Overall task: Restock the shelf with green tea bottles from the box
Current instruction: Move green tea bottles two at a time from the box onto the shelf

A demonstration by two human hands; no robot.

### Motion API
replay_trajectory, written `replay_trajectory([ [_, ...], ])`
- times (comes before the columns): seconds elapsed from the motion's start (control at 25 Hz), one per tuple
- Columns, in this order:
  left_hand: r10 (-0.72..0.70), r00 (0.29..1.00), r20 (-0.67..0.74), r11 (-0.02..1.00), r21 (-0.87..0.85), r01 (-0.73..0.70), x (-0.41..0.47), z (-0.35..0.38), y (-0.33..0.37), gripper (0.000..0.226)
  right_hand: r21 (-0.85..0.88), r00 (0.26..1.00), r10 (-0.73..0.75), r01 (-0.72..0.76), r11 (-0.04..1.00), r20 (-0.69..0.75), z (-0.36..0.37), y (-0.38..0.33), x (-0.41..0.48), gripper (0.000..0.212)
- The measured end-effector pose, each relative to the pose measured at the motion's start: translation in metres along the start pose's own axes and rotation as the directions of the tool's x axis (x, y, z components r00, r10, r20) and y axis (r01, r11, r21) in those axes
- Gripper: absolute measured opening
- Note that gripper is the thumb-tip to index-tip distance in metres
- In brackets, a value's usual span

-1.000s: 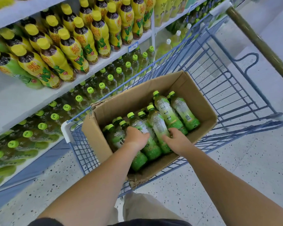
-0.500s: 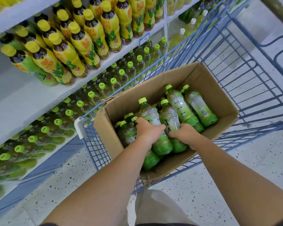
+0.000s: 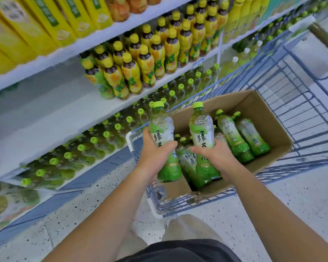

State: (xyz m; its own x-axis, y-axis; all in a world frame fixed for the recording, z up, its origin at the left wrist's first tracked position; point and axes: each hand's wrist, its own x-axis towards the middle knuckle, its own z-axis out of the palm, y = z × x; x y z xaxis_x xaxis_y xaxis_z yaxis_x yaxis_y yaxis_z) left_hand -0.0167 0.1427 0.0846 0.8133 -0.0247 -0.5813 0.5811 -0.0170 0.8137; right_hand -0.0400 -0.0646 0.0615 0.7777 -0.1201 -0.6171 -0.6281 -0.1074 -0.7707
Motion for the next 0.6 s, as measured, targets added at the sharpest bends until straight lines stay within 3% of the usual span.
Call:
replay_trajectory([
  [0.12, 0.061, 0.998, -0.025, 0.998, 0.012, -0.061, -0.019, -0.075, 0.002, 0.072, -0.045, 0.999, -0.044, 0.044, 0.998, 0.005, 0.059, -0.021, -0.015, 0.044],
  [0.28, 0.141, 0.987, -0.075, 0.988, 0.07, -0.136, -0.041, -0.171, 0.007, 0.089, -0.103, 0.995, -0.102, 0.103, 0.989, 0.008, 0.151, -0.047, -0.028, 0.045],
  [0.44, 0.212, 0.971, -0.107, 0.972, 0.122, -0.199, -0.049, -0.269, 0.004, 0.076, -0.153, 0.984, -0.163, 0.172, 0.973, 0.067, 0.243, -0.072, -0.034, 0.028],
  [0.6, 0.232, 0.957, -0.173, 0.955, 0.225, -0.191, -0.045, -0.343, -0.003, 0.062, -0.213, 0.971, -0.204, 0.226, 0.95, 0.122, 0.322, -0.081, -0.031, 0.026],
])
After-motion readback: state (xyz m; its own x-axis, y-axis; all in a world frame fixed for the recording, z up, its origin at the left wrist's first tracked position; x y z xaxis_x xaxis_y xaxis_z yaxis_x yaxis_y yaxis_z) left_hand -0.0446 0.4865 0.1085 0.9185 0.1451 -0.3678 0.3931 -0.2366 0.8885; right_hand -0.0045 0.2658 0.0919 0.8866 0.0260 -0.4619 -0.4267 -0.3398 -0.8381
